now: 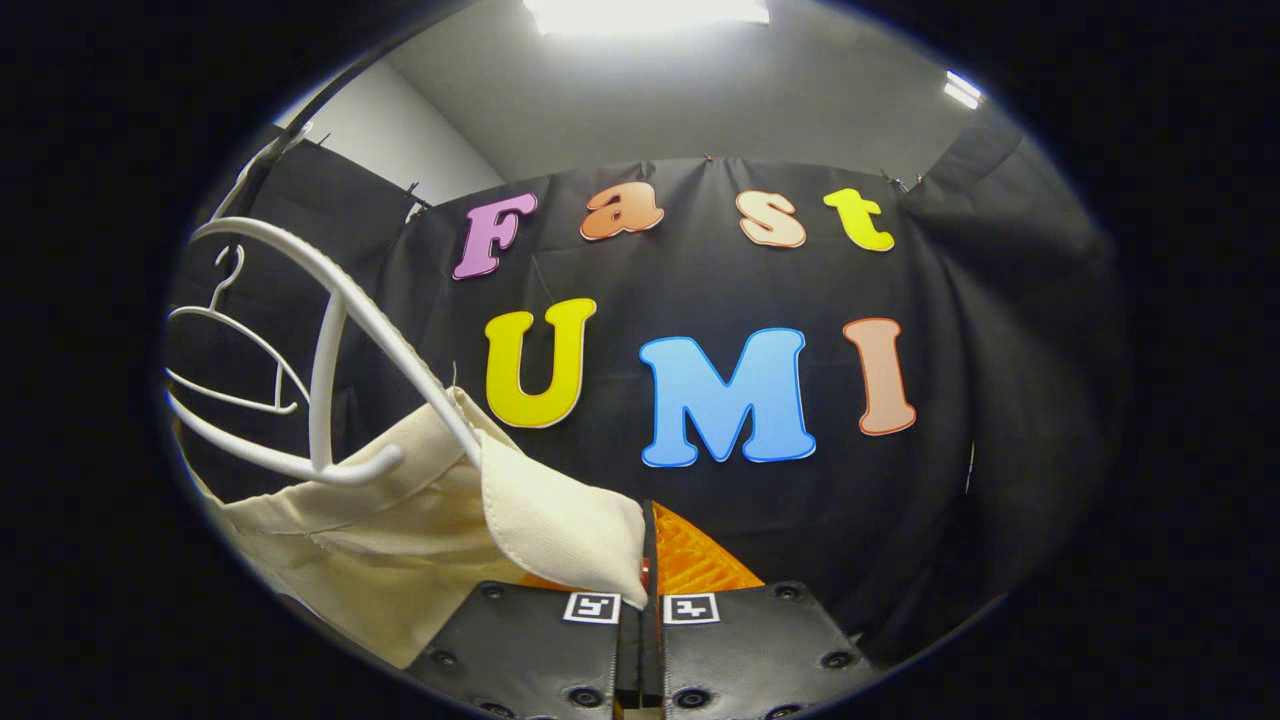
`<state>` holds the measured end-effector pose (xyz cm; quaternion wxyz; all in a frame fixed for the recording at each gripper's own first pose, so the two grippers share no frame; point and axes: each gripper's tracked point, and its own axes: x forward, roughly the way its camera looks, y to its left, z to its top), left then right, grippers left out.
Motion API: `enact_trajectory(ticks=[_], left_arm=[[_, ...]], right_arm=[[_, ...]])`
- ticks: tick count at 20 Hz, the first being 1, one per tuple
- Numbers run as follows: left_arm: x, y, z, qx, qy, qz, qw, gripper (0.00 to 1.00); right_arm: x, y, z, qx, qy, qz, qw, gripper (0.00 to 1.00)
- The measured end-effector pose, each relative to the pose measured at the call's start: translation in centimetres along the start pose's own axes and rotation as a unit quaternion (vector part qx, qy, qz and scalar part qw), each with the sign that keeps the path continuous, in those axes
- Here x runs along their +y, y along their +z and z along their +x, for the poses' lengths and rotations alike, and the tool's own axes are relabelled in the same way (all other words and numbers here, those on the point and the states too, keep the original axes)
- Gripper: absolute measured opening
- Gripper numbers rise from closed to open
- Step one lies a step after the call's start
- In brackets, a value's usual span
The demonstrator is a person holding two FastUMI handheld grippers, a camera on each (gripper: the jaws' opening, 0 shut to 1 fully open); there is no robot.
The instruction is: Grasp the clothes on the hanger with both hands and then place them into the laundry hamper below.
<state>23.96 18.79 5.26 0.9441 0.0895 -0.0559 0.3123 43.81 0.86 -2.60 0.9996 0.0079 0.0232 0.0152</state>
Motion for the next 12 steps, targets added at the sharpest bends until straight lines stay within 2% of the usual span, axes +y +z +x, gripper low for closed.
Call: enact_trajectory(ticks=[4, 12], left_arm=[[-0.5, -2.2, -1.1, 0.018, -0.022, 0.004, 1.000, 0.00], [-3.2, -4.9, -4.4, 0.045, -0.099, -0.003, 0.994, 0.00]], right_arm=[[-0.6, -2.2, -2.4, 0.022, -0.012, -0.006, 1.000, 0.01], [0.3, -5.7, -9.7, 0.058, -0.014, -0.028, 0.998, 0.03]])
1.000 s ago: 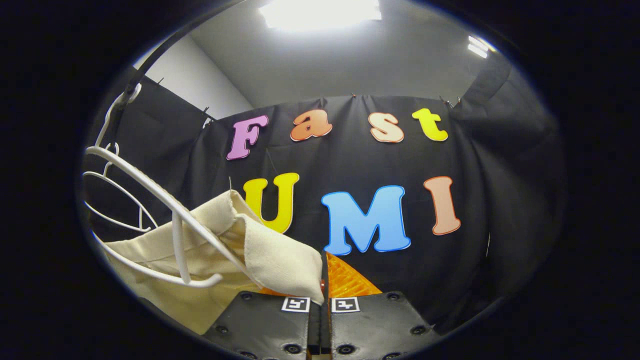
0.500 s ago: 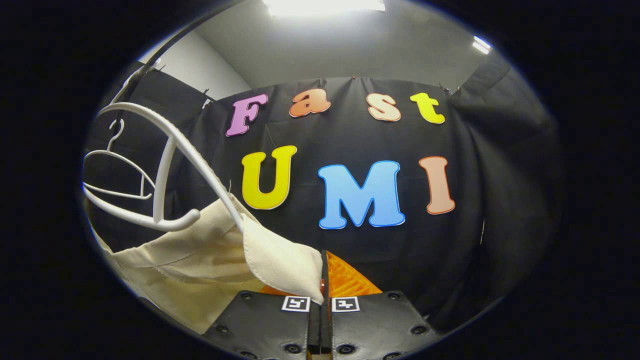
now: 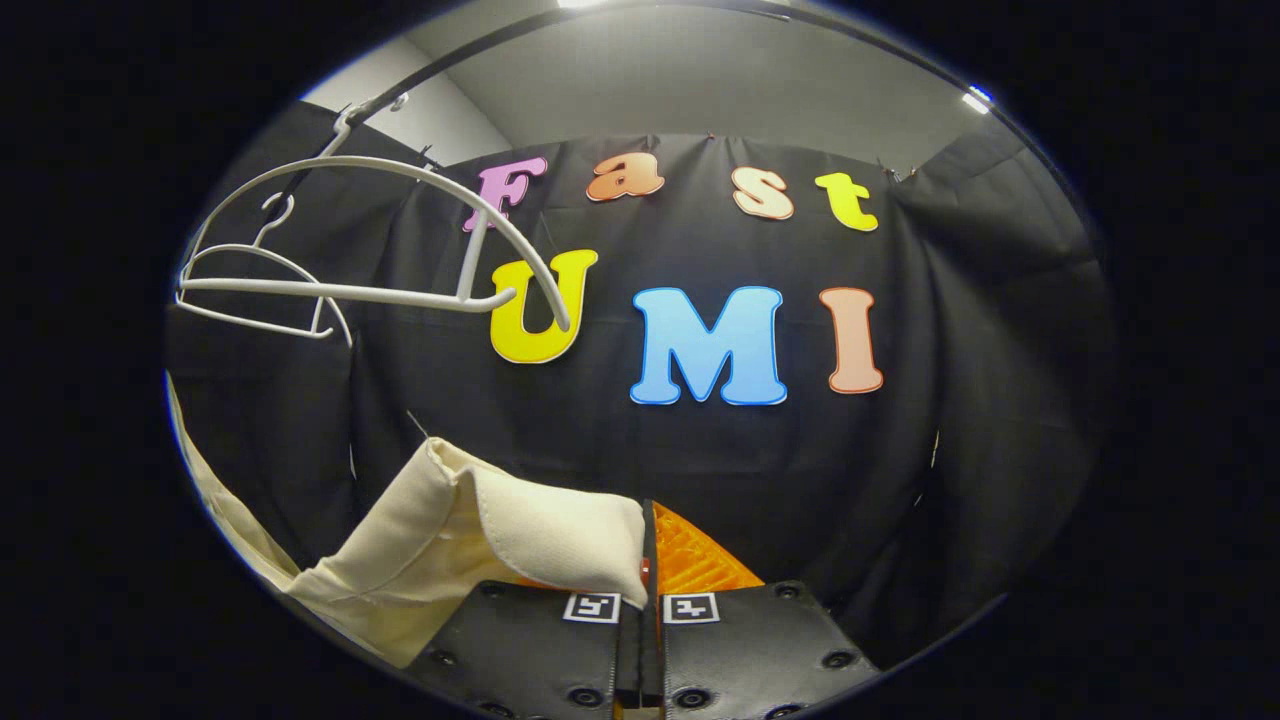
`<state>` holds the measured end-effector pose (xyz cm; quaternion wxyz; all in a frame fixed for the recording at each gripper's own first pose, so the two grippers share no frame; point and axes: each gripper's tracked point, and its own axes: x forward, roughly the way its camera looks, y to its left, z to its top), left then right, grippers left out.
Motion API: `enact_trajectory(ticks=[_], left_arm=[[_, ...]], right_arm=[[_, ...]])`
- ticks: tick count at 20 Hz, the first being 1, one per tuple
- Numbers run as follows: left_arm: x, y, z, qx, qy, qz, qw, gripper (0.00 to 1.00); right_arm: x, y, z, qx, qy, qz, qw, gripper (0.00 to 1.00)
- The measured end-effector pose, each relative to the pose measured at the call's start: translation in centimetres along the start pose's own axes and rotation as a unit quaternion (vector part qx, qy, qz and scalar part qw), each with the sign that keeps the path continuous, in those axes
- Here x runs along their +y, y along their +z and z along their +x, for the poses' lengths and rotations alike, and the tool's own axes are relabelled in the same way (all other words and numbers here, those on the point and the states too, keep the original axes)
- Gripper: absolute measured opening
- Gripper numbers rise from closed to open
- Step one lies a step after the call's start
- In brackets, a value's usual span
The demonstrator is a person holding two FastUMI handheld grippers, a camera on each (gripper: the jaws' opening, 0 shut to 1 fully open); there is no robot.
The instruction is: Grasp the clothes on the hanger with both hands and then place them into the laundry hamper below.
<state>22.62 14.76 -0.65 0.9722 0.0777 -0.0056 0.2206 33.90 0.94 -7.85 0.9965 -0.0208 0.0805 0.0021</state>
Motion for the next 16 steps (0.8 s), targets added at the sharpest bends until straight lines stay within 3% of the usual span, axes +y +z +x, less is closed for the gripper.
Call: enact_trajectory(ticks=[8, 16], left_arm=[[-4.8, -0.8, -3.8, 0.001, -0.097, -0.019, 0.995, 0.01], [-8.8, 1.8, -6.5, -0.006, -0.167, -0.080, 0.983, 0.01]], right_arm=[[5.9, -1.5, -7.5, 0.018, 0.055, -0.004, 0.998, 0.02], [12.0, 0.0, -13.5, 0.013, 0.125, 0.018, 0.992, 0.02]])
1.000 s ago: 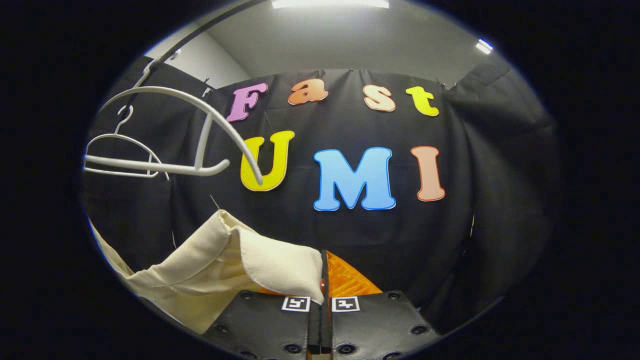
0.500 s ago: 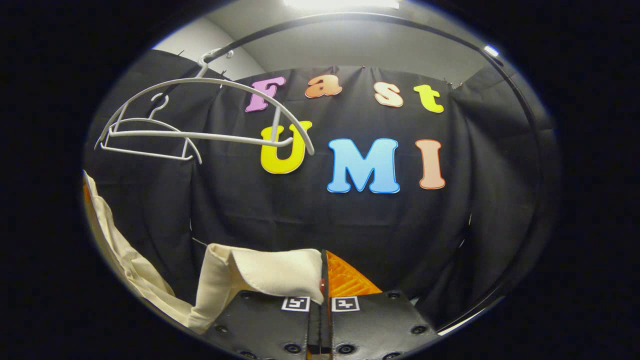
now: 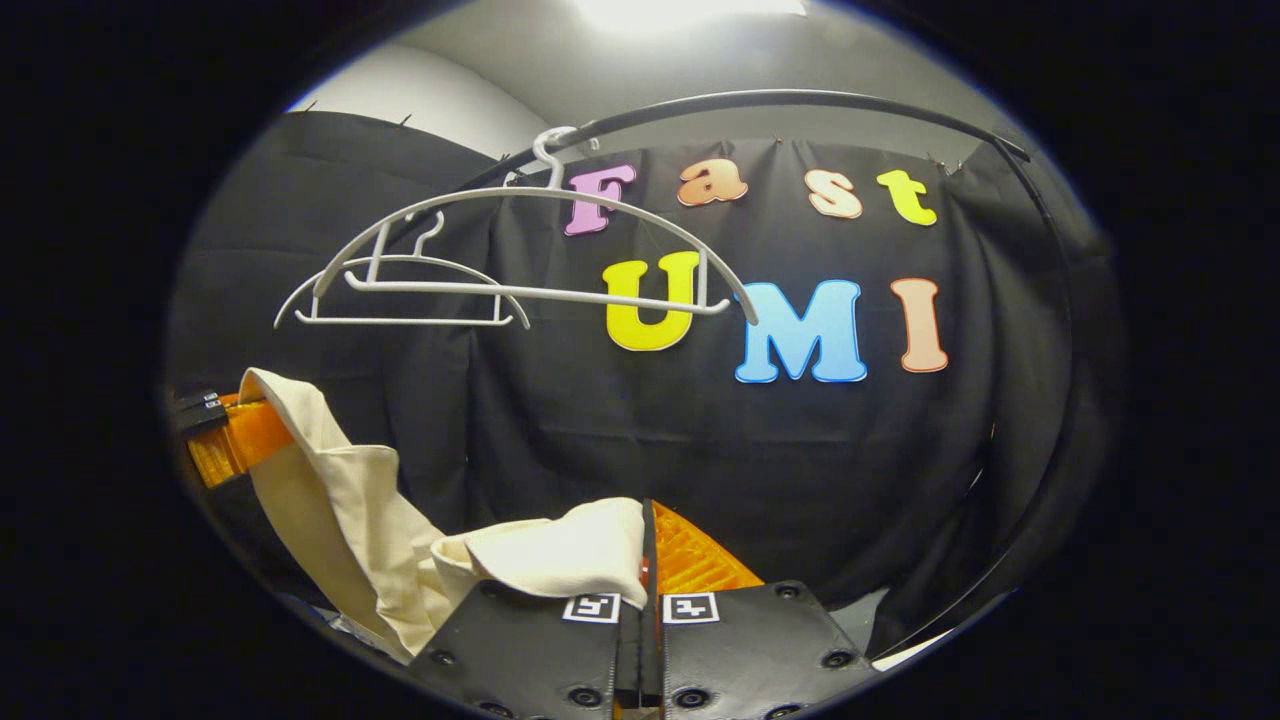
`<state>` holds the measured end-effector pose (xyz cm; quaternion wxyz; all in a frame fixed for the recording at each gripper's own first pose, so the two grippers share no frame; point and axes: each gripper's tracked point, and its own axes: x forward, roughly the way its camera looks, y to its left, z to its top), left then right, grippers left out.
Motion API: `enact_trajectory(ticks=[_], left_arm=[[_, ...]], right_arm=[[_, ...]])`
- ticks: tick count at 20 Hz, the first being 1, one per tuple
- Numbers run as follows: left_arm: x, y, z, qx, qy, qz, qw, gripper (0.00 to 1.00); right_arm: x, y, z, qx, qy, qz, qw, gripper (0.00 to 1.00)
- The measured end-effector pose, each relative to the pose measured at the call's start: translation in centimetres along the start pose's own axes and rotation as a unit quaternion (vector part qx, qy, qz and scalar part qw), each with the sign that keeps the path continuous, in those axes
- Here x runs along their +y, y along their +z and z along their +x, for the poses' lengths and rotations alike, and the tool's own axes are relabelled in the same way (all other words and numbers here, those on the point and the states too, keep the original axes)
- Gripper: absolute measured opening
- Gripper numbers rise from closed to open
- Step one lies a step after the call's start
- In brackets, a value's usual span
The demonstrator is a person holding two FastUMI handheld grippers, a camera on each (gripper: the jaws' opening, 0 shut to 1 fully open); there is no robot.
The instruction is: Grasp the clothes on the hanger with both hands and then place them into the laundry hamper below.
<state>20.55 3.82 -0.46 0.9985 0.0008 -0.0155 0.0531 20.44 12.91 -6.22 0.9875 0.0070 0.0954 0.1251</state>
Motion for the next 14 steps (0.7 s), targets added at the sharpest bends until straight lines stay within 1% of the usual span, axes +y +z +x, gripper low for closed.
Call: enact_trajectory(ticks=[3, 6, 8, 14], left_arm=[[-1.6, 0.9, -1.4, -0.007, -0.030, -0.019, 0.999, 0.00], [-3.6, -0.5, -1.4, 0.006, -0.060, -0.026, 0.998, 0.01], [-4.2, -2.7, -1.0, 0.024, -0.072, -0.031, 0.997, 0.01], [-4.5, -11.0, -2.2, 0.087, -0.080, -0.027, 0.993, 0.01]], right_arm=[[1.4, 0.1, -1.2, -0.003, 0.011, 0.020, 1.000, 0.02], [1.2, -1.9, -1.3, 0.012, 0.006, 0.032, 0.999, 0.02], [1.2, -4.4, -1.4, 0.030, 0.002, 0.033, 0.999, 0.02], [1.2, -12.1, -2.2, 0.094, -0.015, 0.023, 0.995, 0.03]])
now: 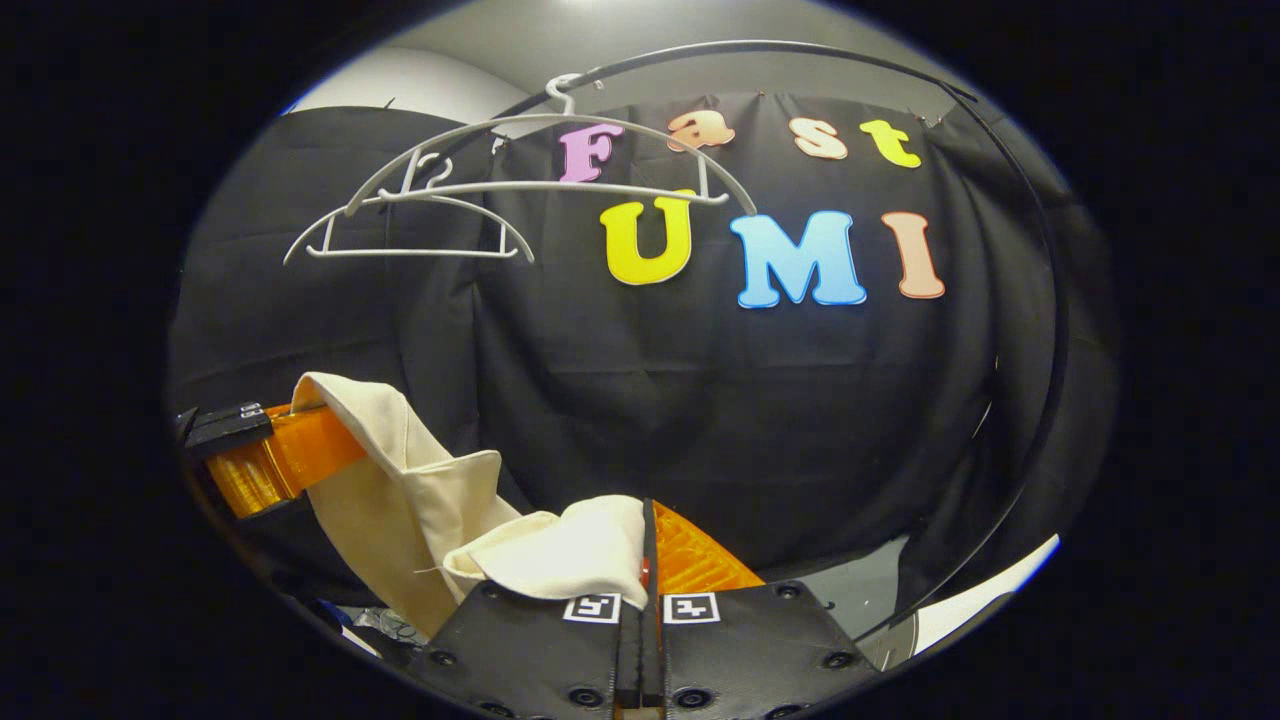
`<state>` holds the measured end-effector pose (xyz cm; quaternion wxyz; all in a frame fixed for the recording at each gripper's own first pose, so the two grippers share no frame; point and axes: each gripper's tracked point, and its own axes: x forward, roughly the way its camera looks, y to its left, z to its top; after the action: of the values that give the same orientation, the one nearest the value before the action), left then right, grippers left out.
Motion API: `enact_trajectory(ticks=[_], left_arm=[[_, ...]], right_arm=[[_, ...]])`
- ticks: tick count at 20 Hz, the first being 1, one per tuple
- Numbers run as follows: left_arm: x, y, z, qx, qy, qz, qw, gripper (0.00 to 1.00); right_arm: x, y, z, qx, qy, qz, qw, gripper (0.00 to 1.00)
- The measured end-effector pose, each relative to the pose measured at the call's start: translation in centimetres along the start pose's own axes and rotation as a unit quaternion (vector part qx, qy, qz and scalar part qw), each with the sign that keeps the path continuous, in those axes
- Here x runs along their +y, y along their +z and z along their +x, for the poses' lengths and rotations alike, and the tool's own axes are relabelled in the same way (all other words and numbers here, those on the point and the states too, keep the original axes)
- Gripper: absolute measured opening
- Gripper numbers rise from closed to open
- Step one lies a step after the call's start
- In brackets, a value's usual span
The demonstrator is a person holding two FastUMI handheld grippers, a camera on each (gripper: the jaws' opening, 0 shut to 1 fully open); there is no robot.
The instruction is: Grasp the clothes on the hanger with both hands and then place them into the laundry hamper below.
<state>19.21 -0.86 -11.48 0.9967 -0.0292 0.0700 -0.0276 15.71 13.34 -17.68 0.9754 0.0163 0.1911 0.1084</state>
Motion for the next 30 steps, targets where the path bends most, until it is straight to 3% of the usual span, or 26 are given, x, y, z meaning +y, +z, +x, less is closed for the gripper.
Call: enact_trajectory(ticks=[5, 11, 20, 22, 23, 24, 25, 28, 29, 30], left_arm=[[0.9, -8.0, -0.2, 0.073, 0.002, 0.009, 0.997, 0.00], [2.8, -17.5, -1.7, 0.160, 0.001, 0.036, 0.986, 0.00], [3.0, -29.2, -3.4, 0.304, -0.015, 0.061, 0.951, 0.01], [2.9, -30.6, -4.0, 0.326, -0.021, 0.064, 0.943, 0.01], [2.7, -31.0, -4.4, 0.332, -0.030, 0.062, 0.941, 0.02], [2.6, -31.3, -4.7, 0.338, -0.034, 0.063, 0.938, 0.02], [2.4, -30.9, -4.5, 0.330, -0.035, 0.068, 0.941, 0.05], [2.0, -28.8, -4.1, 0.308, -0.046, 0.078, 0.947, 0.53], [2.1, -28.7, -4.0, 0.302, -0.044, 0.079, 0.949, 0.68], [2.3, -28.4, -3.7, 0.295, -0.041, 0.078, 0.951, 0.84]], right_arm=[[-0.8, -5.4, 1.1, 0.049, -0.017, -0.012, 0.999, 0.03], [-0.5, -12.7, 1.3, 0.112, -0.026, -0.025, 0.993, 0.05], [-0.9, -21.3, 0.1, 0.232, -0.037, -0.030, 0.971, 0.12], [-0.9, -21.9, -0.5, 0.244, -0.039, -0.033, 0.968, 0.12], [-0.7, -22.0, -0.7, 0.248, -0.038, -0.029, 0.968, 0.05], [-0.8, -22.3, -0.9, 0.250, -0.040, -0.030, 0.967, 0.13], [-0.4, -21.8, -0.9, 0.247, -0.035, -0.026, 0.968, 0.13], [0.2, -20.1, -1.0, 0.227, -0.032, -0.034, 0.973, 0.38], [0.3, -19.3, -1.2, 0.219, -0.030, -0.036, 0.975, 0.40], [0.4, -18.7, -1.6, 0.211, -0.031, -0.036, 0.976, 0.59]])
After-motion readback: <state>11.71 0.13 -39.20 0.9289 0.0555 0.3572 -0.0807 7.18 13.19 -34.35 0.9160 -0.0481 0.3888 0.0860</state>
